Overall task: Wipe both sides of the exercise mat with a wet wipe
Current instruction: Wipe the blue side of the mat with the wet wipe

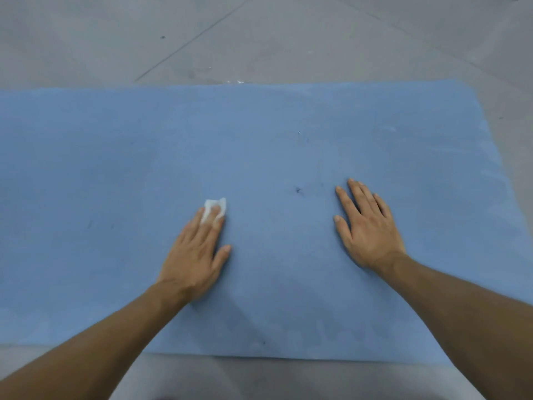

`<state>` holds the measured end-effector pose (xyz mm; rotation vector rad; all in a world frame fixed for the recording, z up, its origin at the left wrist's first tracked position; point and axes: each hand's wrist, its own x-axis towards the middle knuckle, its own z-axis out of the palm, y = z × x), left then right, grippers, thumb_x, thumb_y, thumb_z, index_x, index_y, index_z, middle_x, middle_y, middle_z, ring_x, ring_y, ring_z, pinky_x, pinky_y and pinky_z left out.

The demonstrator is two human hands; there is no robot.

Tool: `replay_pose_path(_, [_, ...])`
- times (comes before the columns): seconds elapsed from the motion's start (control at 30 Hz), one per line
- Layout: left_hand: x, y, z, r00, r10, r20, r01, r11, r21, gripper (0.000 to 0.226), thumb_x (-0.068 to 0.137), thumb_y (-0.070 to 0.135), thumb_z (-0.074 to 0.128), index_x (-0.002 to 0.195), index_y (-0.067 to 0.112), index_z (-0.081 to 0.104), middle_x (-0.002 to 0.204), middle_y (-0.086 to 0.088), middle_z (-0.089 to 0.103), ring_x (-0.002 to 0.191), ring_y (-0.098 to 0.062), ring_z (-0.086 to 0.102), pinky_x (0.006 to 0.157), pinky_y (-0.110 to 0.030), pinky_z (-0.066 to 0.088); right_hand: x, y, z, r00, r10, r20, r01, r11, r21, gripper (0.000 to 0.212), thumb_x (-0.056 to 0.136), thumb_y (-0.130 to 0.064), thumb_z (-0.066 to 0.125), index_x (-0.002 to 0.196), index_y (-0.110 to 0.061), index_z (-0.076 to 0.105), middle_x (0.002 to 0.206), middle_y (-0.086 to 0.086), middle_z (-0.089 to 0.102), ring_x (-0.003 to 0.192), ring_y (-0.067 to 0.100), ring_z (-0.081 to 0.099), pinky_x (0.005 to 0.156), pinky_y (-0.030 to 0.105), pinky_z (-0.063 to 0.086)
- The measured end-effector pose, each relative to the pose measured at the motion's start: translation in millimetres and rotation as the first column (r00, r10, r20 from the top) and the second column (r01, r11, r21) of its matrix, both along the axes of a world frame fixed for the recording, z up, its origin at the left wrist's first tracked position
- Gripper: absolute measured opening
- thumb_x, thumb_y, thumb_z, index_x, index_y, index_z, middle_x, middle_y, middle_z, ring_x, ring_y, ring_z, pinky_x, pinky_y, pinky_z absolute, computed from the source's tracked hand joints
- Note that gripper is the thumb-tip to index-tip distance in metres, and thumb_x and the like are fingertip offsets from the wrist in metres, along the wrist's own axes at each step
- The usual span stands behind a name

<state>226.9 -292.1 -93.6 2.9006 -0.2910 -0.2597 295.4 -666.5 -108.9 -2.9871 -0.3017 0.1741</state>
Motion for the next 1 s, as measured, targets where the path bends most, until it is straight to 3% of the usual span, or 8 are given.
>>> replay_pose_path(0.2, [-29, -89, 1, 0.979, -0.202, -0.016, 0.201, 0.978, -0.062, 0.079, 0.105, 0.055, 0.034, 0.166, 0.013, 0.007, 0.174, 0.001, -0.002, 0.160, -0.025, -0.005, 0.126, -0.049, 0.021, -2, -1, 0, 1.000, 0.000, -0.013, 0.000, 1.000, 0.009, 0.069, 0.103, -0.053, 0.013, 0.166, -0.025, 0.015, 0.174, 0.000, 0.007, 0.160, 0.015, 0.001, 0.129, 0.036, 0.000])
replay_pose_path(0.33, [-74, -138, -3, 0.807, -0.590, -0.016, 0.590, 0.807, -0.012, 0.079, 0.104, 0.061, 0.035, 0.166, 0.015, 0.014, 0.174, -0.001, 0.004, 0.160, -0.025, -0.002, 0.126, -0.040, 0.015, -3, -2, 0, 1.000, -0.006, -0.007, 0.006, 1.000, 0.015, 0.070, 0.103, -0.055, 0.014, 0.166, -0.025, 0.019, 0.174, 0.000, 0.009, 0.160, 0.015, 0.005, 0.129, 0.039, 0.006])
replay_pose_path(0.4, [-97, -155, -8, 0.748, -0.663, -0.026, 0.663, 0.743, 0.093, 0.076, 0.104, 0.063, 0.030, 0.162, 0.016, 0.028, 0.173, -0.003, 0.011, 0.160, -0.028, 0.005, 0.124, -0.040, 0.020, -3, -2, 0, 1.000, -0.004, -0.016, 0.005, 1.000, 0.021, 0.071, 0.102, -0.056, 0.012, 0.166, -0.026, 0.017, 0.174, -0.001, 0.007, 0.160, 0.014, 0.003, 0.129, 0.038, 0.004])
replay_pose_path(0.7, [-48, -99, -5, 0.845, -0.534, 0.030, 0.531, 0.844, 0.077, 0.071, 0.106, 0.054, 0.037, 0.162, 0.012, 0.030, 0.171, -0.001, 0.020, 0.159, -0.021, 0.017, 0.126, -0.037, 0.016, -4, -2, 1, 1.000, 0.000, 0.016, -0.001, 0.999, 0.036, 0.069, 0.103, -0.053, 0.021, 0.165, -0.023, 0.026, 0.173, 0.003, 0.016, 0.159, 0.017, 0.012, 0.128, 0.037, 0.007])
replay_pose_path(0.87, [-18, -47, -5, 0.968, -0.251, 0.015, 0.250, 0.966, 0.066, 0.070, 0.106, 0.052, 0.031, 0.163, 0.012, 0.026, 0.171, 0.000, 0.018, 0.158, -0.020, 0.021, 0.127, -0.035, 0.011, -5, -2, 3, 1.000, 0.000, 0.002, 0.000, 1.000, 0.018, 0.068, 0.104, -0.054, 0.017, 0.166, -0.026, 0.018, 0.174, 0.000, 0.008, 0.160, 0.013, 0.002, 0.129, 0.035, 0.001])
replay_pose_path(1.0, [-11, 2, -3, 0.998, -0.061, -0.017, 0.062, 0.997, 0.056, 0.073, 0.105, 0.058, 0.023, 0.165, 0.018, 0.017, 0.171, 0.004, 0.015, 0.159, -0.016, 0.014, 0.127, -0.037, 0.013, -5, -2, 2, 1.000, -0.001, -0.001, 0.001, 1.000, 0.022, 0.068, 0.104, -0.054, 0.017, 0.166, -0.026, 0.018, 0.174, -0.001, 0.006, 0.160, 0.013, 0.001, 0.129, 0.037, 0.002])
